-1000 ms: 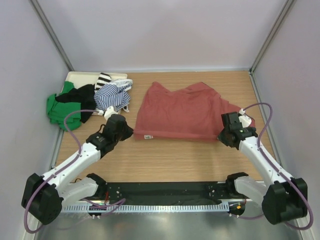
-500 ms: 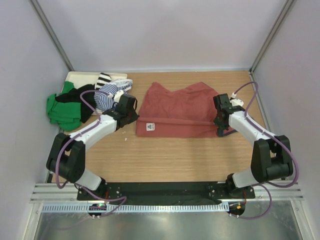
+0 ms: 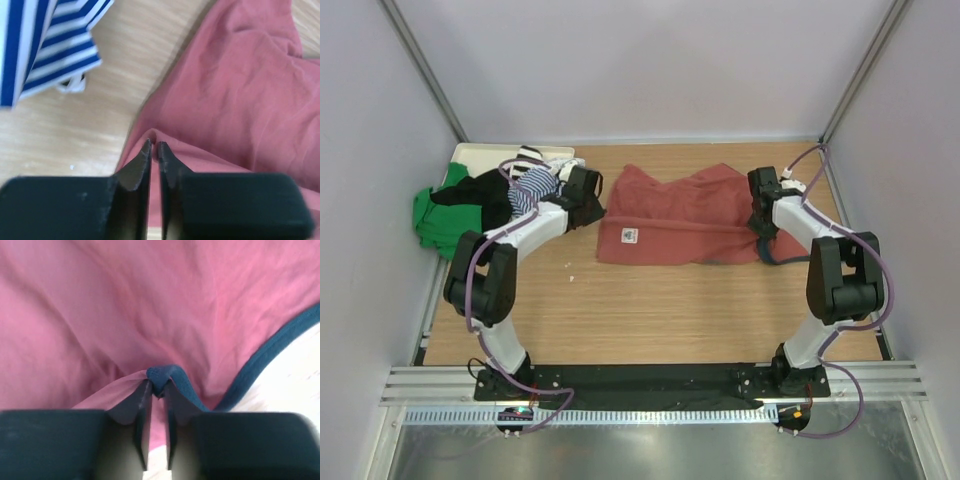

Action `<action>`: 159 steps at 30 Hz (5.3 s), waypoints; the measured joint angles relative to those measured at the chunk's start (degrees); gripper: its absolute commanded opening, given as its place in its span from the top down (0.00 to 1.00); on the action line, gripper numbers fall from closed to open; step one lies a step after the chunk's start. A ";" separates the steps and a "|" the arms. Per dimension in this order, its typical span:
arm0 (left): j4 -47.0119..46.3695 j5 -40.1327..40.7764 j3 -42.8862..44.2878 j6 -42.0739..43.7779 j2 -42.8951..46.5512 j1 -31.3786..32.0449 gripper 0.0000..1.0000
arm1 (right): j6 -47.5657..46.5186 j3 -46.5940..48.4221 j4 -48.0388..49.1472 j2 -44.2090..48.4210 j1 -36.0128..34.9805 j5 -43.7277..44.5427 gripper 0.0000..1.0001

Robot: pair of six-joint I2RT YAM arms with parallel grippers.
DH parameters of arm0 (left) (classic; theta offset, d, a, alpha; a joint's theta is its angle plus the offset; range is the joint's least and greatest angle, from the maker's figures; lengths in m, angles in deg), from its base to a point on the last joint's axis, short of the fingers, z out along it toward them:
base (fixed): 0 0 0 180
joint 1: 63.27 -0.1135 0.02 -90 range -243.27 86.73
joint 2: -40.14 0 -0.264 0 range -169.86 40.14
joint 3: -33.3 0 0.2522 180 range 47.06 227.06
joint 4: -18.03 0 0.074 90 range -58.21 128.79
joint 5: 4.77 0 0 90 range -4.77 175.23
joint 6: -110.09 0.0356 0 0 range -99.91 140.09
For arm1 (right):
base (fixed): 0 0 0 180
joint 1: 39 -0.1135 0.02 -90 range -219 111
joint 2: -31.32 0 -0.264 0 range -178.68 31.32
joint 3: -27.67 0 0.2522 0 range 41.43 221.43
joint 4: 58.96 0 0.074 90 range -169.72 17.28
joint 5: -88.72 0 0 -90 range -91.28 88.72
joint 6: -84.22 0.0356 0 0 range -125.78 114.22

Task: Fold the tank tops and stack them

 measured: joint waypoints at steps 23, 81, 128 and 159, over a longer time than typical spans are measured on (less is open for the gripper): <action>0.17 -10.21 -17.53 2.45 17.94 -0.17 0.41 | -2.67 -18.69 4.20 25.40 4.11 -4.57 0.39; -2.19 -11.67 -32.39 0.59 28.55 7.43 0.29 | 6.12 -22.69 -10.86 31.10 11.13 -4.39 0.68; 10.91 -17.29 39.26 7.85 -33.20 -1.92 1.00 | -17.88 40.65 6.43 -34.88 3.04 -32.30 0.81; -13.88 -12.70 27.96 6.60 -27.34 -8.04 0.87 | -10.27 37.97 18.84 -32.57 6.14 -27.58 0.95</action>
